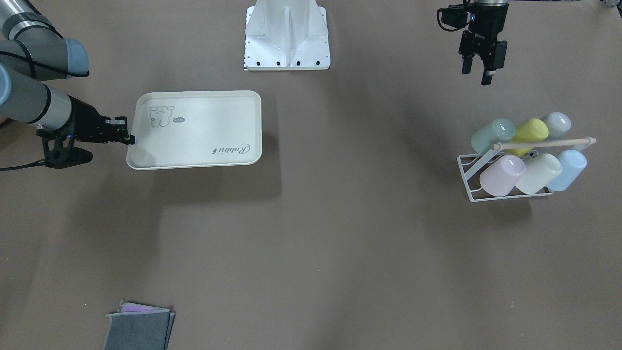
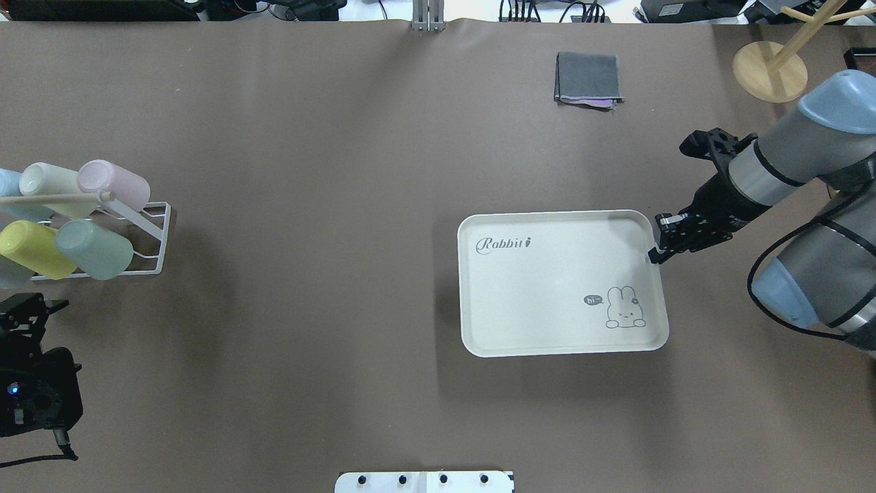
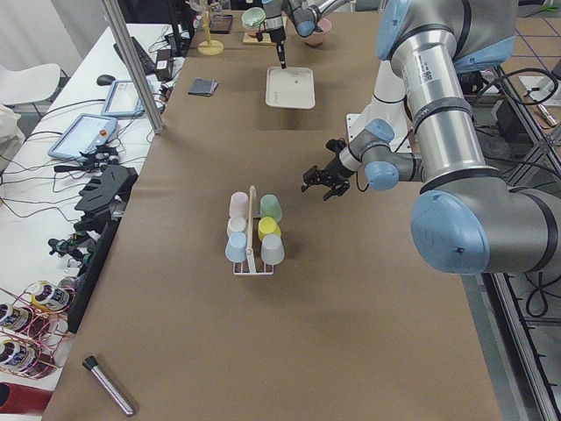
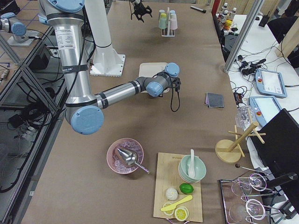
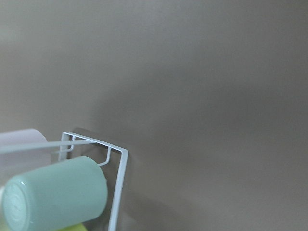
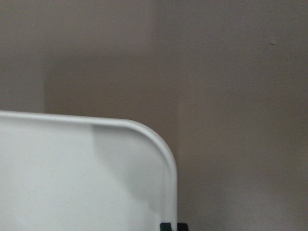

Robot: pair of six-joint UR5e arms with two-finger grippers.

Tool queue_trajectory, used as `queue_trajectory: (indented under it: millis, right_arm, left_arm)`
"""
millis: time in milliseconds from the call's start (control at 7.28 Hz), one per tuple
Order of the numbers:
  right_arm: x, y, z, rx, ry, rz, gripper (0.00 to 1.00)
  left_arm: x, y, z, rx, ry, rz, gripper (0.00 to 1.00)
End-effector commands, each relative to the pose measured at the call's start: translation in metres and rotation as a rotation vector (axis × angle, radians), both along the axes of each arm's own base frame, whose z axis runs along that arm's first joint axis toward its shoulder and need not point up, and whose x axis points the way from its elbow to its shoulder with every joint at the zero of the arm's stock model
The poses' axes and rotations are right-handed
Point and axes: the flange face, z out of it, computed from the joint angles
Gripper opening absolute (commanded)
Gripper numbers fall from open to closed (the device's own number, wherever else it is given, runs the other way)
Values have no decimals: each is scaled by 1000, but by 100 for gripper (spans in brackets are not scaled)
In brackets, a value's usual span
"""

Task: Pick up and place green cup on tray

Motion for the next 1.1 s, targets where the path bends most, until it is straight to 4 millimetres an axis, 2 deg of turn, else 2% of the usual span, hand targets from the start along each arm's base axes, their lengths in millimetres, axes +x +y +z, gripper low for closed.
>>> queue_trajectory:
  millis: [0,137,275,412,549,687,961]
  right_arm:
    - [-49,-1,-34,5,4,-1,0]
    - [-71,1,-51,-5,6,5,0]
    - [-90,7,-65,3,7,5,0]
    - [-112,6,-83,-14,3,10,0]
    - [-137,7,-98,-26,7,14,0]
    - [-152,12,-109,-15,1,2,0]
    - [-186,18,-131,-14,-1,-4,0]
  left_arm:
    - [12,11,5,266,-244,96,98]
    - [12,11,11,327,-336,142,98]
    - [12,8,9,433,-449,188,98]
    - [10,6,9,564,-578,206,98]
    - [16,14,18,701,-714,231,98]
    - [19,22,24,742,-758,266,97]
    - [21,21,36,766,-833,313,97]
